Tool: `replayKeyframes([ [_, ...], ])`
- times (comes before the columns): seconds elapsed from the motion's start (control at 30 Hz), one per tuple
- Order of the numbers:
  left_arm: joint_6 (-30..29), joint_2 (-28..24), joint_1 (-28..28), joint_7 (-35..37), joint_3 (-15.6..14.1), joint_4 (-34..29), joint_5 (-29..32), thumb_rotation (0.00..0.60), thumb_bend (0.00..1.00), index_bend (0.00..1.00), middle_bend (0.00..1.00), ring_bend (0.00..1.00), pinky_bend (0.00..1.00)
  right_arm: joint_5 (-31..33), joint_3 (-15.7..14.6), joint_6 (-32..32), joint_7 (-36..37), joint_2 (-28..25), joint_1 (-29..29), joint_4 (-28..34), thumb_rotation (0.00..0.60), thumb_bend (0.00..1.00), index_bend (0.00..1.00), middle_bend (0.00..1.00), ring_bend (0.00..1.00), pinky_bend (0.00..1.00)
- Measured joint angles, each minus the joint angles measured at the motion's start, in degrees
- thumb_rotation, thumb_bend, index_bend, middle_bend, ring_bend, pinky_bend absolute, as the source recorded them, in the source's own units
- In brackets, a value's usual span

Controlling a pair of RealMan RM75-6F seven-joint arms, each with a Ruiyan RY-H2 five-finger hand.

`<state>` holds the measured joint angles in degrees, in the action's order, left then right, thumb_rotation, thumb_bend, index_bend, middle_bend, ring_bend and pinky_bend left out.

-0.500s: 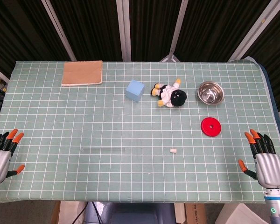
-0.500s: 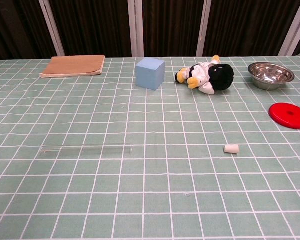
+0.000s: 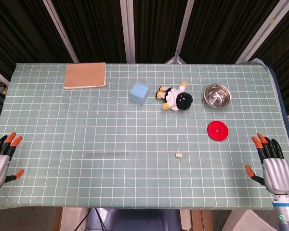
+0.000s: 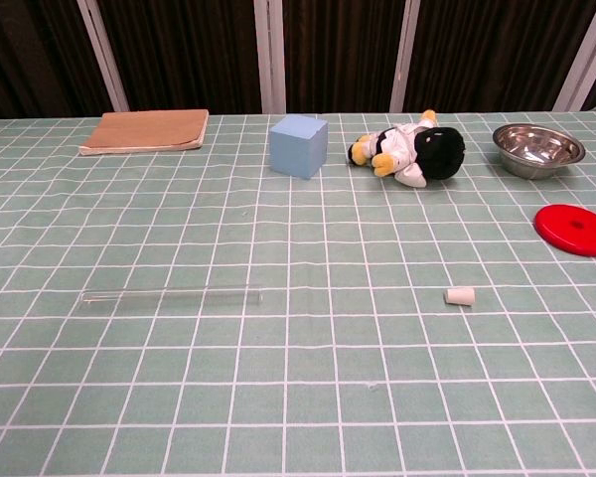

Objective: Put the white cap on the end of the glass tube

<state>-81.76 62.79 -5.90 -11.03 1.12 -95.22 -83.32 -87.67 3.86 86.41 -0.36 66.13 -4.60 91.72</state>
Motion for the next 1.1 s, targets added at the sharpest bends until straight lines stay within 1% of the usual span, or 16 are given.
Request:
replayKeyframes([
  [0.2, 0.5, -0.1, -0.1, 0.5, 0.2, -0.3, 0.9, 0.600, 0.07, 0.00, 0.00, 0.00, 0.00, -0.5, 0.0, 0.3, 0.7, 0.0, 0.0, 0.1, 0.600, 0.36, 0.00, 0.00, 0.00, 0.00],
  [0.4, 0.0, -0.3, 0.1, 0.9, 0.2, -0.4, 0.7, 0.600, 0.07, 0.00, 0.00, 0.00, 0.00, -3.6, -0.6, 0.6, 1.2, 0.2, -0.6, 1.1, 0.600, 0.36, 0.00, 0.00, 0.00, 0.00],
  [0.53, 0.2, -0.5, 0.2, 1.2, 0.3, -0.6, 1.2, 0.600, 0.07, 0.00, 0.00, 0.00, 0.00, -4.7, -1.1, -0.3, -0.6, 0.8, -1.3, 2.0, 0.600, 0.36, 0.00, 0.00, 0.00, 0.00],
  [0.7, 1.3, -0.9, 0.1, 1.0, 0.2, -1.5, 2.3, 0.600, 0.08, 0.00, 0.00, 0.00, 0.00, -4.0, -1.3, -1.5, -1.7, 1.3, -1.8, 2.4, 0.600, 0.36, 0.00, 0.00, 0.00, 0.00],
  [0.77, 1.7, -1.0, -0.1, 0.3, 0.2, -2.0, 2.7, 0.600, 0.09, 0.03, 0.01, 0.00, 0.00, -3.7, -1.4, -1.9, -1.2, 1.2, -1.9, 2.5, 0.600, 0.36, 0.00, 0.00, 0.00, 0.00],
  [0.87, 2.2, -0.9, -0.6, -1.3, 0.4, -3.0, 2.8, 0.600, 0.14, 0.11, 0.08, 0.01, 0.01, -3.8, -1.6, -2.2, -0.9, 1.0, -2.0, 2.4, 0.600, 0.36, 0.00, 0.00, 0.00, 0.00],
  [0.93, 2.5, -0.7, -1.2, -2.5, 0.8, -3.7, 2.9, 0.600, 0.20, 0.19, 0.16, 0.04, 0.05, -4.0, -1.7, -2.2, -0.7, 1.0, -2.0, 2.4, 0.600, 0.36, 0.00, 0.00, 0.00, 0.00],
  [1.03, 2.9, -0.1, -2.6, -5.6, 2.1, -5.2, 3.4, 0.600, 0.22, 0.26, 0.24, 0.09, 0.11, -4.1, -1.8, -2.1, -0.1, 0.9, -2.0, 2.4, 0.600, 0.36, 0.00, 0.00, 0.00, 0.00],
  [1.1, 3.5, 0.8, -4.0, -8.4, 3.4, -6.6, 4.4, 0.600, 0.24, 0.31, 0.28, 0.12, 0.15, -4.4, -1.8, -2.1, 0.3, 1.0, -2.1, 2.5, 0.600, 0.36, 0.00, 0.00, 0.00, 0.00],
])
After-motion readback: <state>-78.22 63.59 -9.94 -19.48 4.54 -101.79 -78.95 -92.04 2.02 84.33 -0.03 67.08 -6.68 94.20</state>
